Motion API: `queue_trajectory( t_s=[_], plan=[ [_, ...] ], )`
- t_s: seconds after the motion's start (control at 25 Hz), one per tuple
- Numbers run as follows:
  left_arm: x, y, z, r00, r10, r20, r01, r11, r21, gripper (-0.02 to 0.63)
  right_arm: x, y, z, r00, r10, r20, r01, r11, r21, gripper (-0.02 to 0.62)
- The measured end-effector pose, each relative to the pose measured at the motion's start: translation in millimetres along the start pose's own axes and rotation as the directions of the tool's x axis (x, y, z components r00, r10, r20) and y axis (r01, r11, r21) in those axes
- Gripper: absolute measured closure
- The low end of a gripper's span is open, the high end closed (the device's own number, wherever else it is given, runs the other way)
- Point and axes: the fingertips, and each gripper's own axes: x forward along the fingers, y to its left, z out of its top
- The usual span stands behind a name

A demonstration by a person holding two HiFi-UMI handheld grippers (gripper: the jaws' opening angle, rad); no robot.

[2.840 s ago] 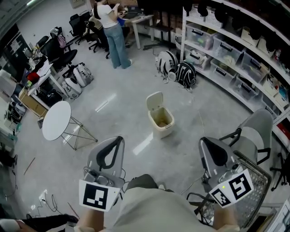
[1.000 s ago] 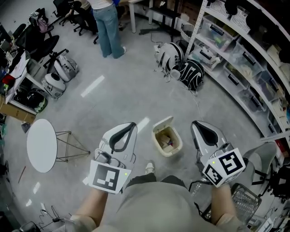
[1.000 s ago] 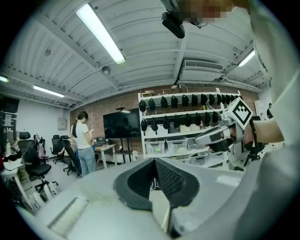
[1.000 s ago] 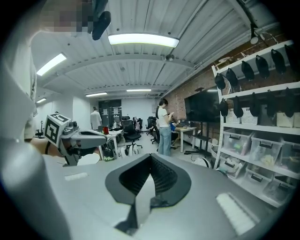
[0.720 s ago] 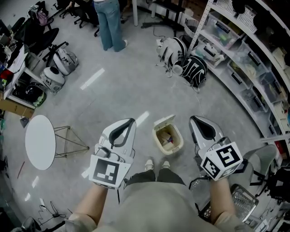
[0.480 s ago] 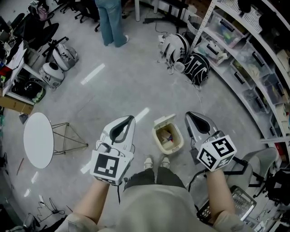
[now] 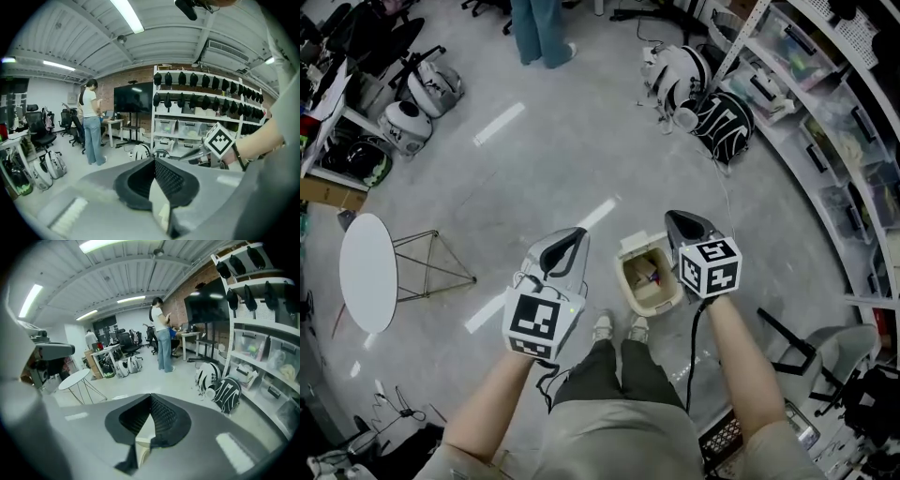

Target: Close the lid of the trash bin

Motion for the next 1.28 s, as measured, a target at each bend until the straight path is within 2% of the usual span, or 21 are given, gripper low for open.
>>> queue_trajectory(
  t_s=[0.12,0.28,0.56,0.72,0.84,1.04,1.28],
  plan=[
    [23,0,-29,1.0,0.009,-0.029,-0.01,1.0,-0.02,0.603,40,-10,-41,0.996,0.014,-0.089,-0.015,1.0,-0.004,0.592],
    [54,0,-73,0.996,0.007,-0.092,-0.013,0.998,-0.059,0.603,85,-23,-95,0.978,0.013,-0.209,-0.026,0.998,-0.059,0.592],
    [94,-15,-160,0.971,-0.024,-0.236,-0.003,0.994,-0.114,0.603,121,-47,-172,0.937,0.016,-0.348,-0.038,0.998,-0.056,0.592],
    [103,-26,-188,0.957,-0.044,-0.286,0.008,0.992,-0.126,0.603,116,-54,-187,0.938,0.036,-0.345,-0.03,0.999,0.023,0.592],
    [101,-45,-203,0.944,-0.074,-0.32,0.033,0.991,-0.132,0.603,90,-52,-214,0.931,0.041,-0.364,-0.003,0.995,0.103,0.592],
    [100,-80,-235,0.919,-0.138,-0.368,0.09,0.985,-0.144,0.603,41,-52,-287,0.913,0.019,-0.407,0.066,0.978,0.196,0.592],
    [109,-129,-307,0.865,-0.218,-0.452,0.165,0.974,-0.153,0.603,24,-58,-387,0.895,0.021,-0.445,0.123,0.948,0.292,0.592]
  ],
)
